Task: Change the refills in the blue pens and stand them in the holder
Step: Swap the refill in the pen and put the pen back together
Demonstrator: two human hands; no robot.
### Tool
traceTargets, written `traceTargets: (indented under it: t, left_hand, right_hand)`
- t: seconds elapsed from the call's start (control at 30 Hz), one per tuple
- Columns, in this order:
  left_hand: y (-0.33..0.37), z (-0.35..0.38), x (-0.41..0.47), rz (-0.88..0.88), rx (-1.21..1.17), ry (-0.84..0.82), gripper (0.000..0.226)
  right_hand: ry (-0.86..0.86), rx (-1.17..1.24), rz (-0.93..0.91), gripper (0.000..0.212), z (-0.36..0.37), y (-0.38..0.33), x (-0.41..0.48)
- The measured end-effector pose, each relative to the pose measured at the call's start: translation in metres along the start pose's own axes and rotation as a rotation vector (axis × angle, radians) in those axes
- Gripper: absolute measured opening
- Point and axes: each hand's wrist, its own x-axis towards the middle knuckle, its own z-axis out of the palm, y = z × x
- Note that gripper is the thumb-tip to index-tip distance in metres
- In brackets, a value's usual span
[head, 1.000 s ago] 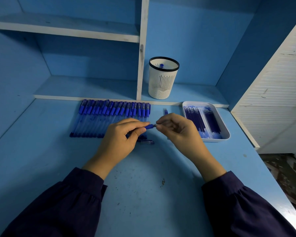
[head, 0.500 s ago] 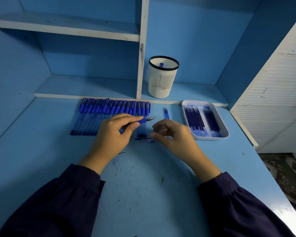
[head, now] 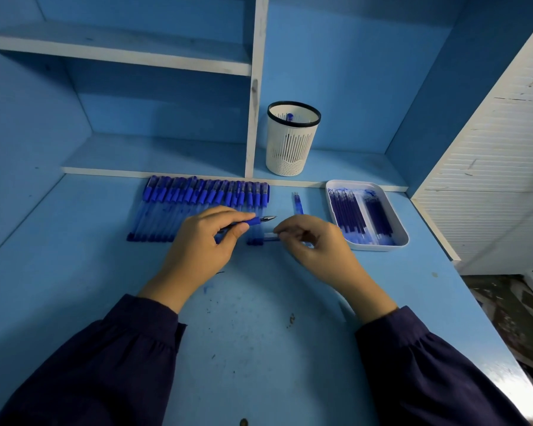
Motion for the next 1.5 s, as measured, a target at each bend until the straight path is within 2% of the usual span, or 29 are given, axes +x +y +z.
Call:
traceTargets:
  t: [0.13, 0.3, 0.5, 0.73, 1.13, 1.3, 1.5]
  left_hand:
    - [0.000, 0.000, 0.000, -0.002, -0.009, -0.012, 0.023]
    - [0.001, 0.003, 0.000, 0.002, -0.010, -0.022, 0.022]
    - [0.002, 0.006, 0.000, 0.012, -0.014, -0.028, 0.022]
    - [0.006, 0.009, -0.001, 0.029, -0.027, 0.019, 0.022]
    - [0.004, 0.013, -0.004, 0.062, -0.039, 0.040, 0.025]
    - [0.005, 0.013, -0.004, 0.032, -0.037, 0.017, 0.021]
    - [0.004, 0.012, 0.001, 0.016, -0.040, 0.079, 0.019]
  right_hand:
    - [0.121, 0.107, 0.087, 0.014, -0.006, 0.002, 0.003]
    - [0.201, 0.124, 0.083, 0.016, -0.007, 0.005, 0.005]
    - [0.187, 0.129, 0.023, 0.014, -0.006, 0.001, 0.003]
    - [0.112, 0.256, 0.035, 0.014, 0.002, -0.005, 0.000]
    - [0.138, 0.390, 0.067, 0.018, 0.005, -0.001, -0.002]
    - [0.137, 0.361, 0.060, 0.015, 0.006, -0.002, -0.003]
    - [0.229, 0.403, 0.002, 0.014, 0.017, -0.019, -0.001]
